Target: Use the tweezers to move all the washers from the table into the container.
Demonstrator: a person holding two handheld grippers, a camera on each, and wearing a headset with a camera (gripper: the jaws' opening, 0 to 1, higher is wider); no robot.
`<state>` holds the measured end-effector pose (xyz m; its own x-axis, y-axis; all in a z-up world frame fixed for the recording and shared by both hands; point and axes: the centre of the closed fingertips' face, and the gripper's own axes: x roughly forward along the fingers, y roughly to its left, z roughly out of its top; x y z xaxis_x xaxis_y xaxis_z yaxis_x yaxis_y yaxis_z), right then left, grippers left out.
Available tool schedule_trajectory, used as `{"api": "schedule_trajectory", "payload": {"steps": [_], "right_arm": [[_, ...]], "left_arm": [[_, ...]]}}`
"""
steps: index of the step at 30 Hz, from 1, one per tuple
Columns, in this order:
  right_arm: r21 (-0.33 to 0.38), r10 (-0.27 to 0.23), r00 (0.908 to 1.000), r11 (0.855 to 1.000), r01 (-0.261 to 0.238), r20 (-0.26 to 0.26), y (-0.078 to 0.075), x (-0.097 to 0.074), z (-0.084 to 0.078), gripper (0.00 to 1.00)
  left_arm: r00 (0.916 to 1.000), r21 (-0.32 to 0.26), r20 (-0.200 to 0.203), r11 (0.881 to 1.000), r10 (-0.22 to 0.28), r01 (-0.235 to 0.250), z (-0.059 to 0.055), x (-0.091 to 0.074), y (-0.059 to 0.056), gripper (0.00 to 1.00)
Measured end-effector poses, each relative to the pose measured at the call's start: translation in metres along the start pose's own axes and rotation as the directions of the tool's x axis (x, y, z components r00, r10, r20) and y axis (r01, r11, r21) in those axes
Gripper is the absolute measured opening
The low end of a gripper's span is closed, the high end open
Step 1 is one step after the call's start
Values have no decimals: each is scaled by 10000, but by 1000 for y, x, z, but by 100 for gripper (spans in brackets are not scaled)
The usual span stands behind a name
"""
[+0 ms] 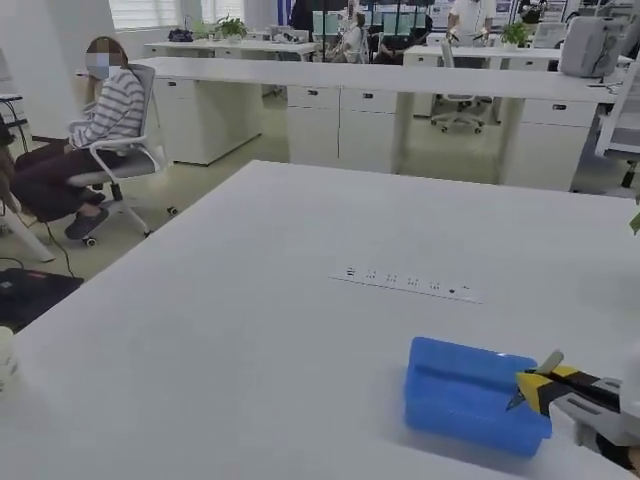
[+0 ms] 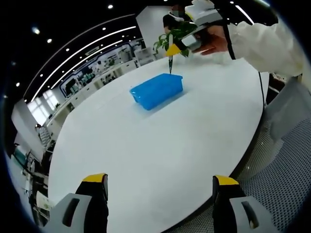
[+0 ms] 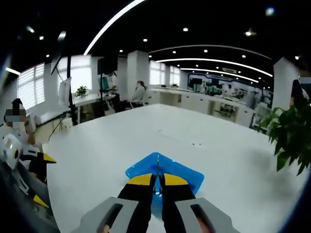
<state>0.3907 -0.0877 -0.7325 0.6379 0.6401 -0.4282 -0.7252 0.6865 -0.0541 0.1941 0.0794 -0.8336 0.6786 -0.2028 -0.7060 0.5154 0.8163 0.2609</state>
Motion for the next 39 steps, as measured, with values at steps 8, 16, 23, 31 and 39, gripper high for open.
{"api": "schedule_trajectory", "payload": {"steps": [8,16,23,31,39], "right_arm": [[-1983,730,9831,9744,-1062,-1678,24,-10,-25,2],[-2674,1372,9331,9351,-2327,-3325,42,-17,-63,2],[-3598,1557,8475,8554,-3726,-5074,55,-13,-101,2],[-3877,1911,7947,7920,-4716,-5762,72,3,-118,2],[-4151,2283,7537,7192,-5572,-6163,84,17,-125,2]], "left_arm": [[9998,69,210,10000,15,-17,4,-2,-1,91],[9995,129,322,9999,-14,10,6,-2,-2,90],[9993,194,371,9998,-70,63,7,-3,-3,90],[9992,165,409,9999,-22,16,8,-3,-2,90],[9991,87,413,10000,8,-12,7,-3,-1,90]]}}
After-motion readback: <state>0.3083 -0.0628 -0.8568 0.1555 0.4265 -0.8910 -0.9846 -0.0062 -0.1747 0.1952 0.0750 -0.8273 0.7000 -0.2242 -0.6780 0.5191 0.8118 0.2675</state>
